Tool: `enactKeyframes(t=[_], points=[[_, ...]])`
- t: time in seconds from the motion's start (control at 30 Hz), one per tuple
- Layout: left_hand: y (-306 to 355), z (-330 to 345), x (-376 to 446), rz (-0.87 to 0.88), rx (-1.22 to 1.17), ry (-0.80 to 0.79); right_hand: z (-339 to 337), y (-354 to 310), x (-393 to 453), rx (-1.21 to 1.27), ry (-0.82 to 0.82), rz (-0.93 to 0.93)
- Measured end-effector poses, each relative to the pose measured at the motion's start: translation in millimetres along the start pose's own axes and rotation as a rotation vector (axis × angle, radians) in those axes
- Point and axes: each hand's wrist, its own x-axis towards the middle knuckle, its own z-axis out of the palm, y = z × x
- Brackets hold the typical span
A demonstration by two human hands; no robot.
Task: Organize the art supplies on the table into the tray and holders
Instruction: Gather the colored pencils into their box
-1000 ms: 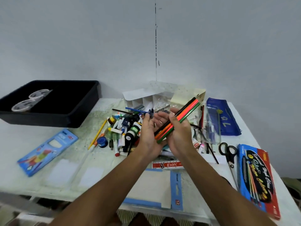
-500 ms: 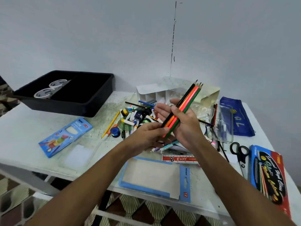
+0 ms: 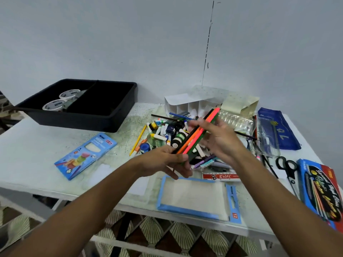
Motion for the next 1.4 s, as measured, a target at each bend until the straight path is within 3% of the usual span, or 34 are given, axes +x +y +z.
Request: enactKeyframes(t=[0.07,0.17,0.27,0.37,0.47,0.67,0.93,1.03,1.17,1.3,1.4], points=[[-3.5,-13.8,-9.8,-0.023,0.055,0.000,2.3,-12.0,-1.9,-0.116,0.134,-0.089],[-5.2,-31.1,-20.6,-0.043,0.124,-0.002,8.8,-21.8,-8.3,-0.565,0.233,-0.420],[-4.4,-43.9,-23.6,-0.078,0.209,-0.024,26.5,-30.0,-11.6,-1.005,-0.069,-0.620],[-0.6,-50.2,-21.1,-0.122,0.320,-0.075,50.2,-36.9,0.2,-1.562,-0.470,-0.355],[3.0,-53.5,-16.7,-0.166,0.452,-0.131,63.2,-32.3,18.0,-1.796,-0.716,-0.002],[0.3,-59.5,-12.8,-0.239,0.629,-0.287,52.6,-5.5,32.1,-1.426,-0.871,0.419],[-13.6,-59.7,-8.8,-0.234,0.603,-0.359,48.4,17.3,27.4,-1.305,-0.899,0.556],[-18.7,-60.7,-12.5,-0.115,0.595,-0.228,37.2,19.9,26.2,-1.242,-0.879,0.565],[-43.2,-61.4,-27.1,0.162,0.730,0.094,9.3,22.4,18.4,-1.052,-0.795,0.524],[-84.4,-45.8,-36.2,0.372,1.114,0.032,-8.7,36.2,6.0,-0.750,-0.650,0.410],[-102.3,-36.1,-33.1,0.472,1.258,0.035,-9.3,44.4,0.3,-0.819,-0.636,0.377]])
